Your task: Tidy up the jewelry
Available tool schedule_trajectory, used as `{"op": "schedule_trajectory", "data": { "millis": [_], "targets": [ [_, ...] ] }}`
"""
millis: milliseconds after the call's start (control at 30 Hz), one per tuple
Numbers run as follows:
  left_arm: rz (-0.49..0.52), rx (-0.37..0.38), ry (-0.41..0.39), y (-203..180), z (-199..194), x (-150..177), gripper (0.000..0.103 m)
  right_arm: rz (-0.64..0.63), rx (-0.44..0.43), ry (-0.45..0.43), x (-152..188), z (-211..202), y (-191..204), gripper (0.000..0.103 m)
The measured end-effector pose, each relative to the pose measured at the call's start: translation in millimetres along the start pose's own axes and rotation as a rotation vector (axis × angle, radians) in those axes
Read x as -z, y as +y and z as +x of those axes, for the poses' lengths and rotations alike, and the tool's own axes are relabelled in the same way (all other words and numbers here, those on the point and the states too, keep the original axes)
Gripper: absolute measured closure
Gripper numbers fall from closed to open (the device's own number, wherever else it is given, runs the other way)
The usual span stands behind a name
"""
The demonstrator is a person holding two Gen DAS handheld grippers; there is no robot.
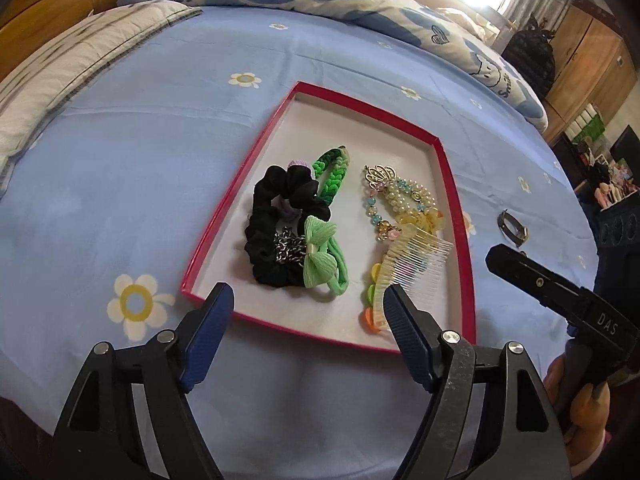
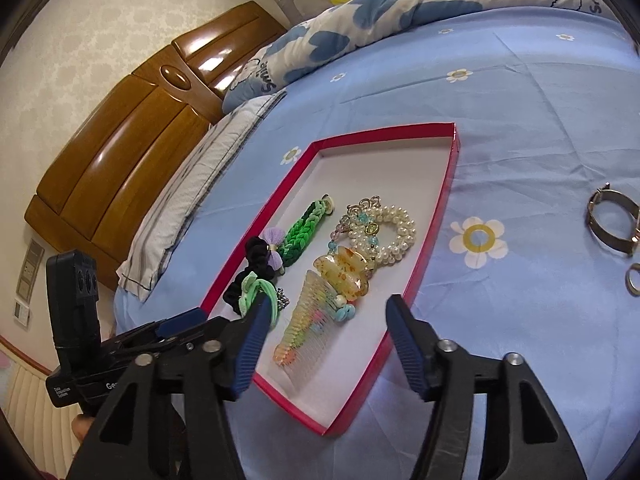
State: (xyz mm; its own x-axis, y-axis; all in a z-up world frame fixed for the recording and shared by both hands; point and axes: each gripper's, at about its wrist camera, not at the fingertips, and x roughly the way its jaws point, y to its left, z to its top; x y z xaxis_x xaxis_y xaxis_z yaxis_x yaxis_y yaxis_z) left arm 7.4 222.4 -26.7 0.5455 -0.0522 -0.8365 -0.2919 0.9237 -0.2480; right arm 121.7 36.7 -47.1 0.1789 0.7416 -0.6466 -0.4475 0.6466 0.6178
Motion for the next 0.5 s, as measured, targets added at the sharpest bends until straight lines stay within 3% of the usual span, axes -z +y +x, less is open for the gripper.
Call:
{"op": "schedule_trajectory", "data": {
  "millis": [167,500],
  "targets": [
    [-0.017,-0.003,-0.020,4,-13,6,0.025,0.000,-0.015,-0.002,8,-6,3,0.036],
    [-0.004,-0.037,-0.049,1,-34,20,0.021,-0.028,-0.002,-0.046,22,-32,14,0.018]
  ]
}}
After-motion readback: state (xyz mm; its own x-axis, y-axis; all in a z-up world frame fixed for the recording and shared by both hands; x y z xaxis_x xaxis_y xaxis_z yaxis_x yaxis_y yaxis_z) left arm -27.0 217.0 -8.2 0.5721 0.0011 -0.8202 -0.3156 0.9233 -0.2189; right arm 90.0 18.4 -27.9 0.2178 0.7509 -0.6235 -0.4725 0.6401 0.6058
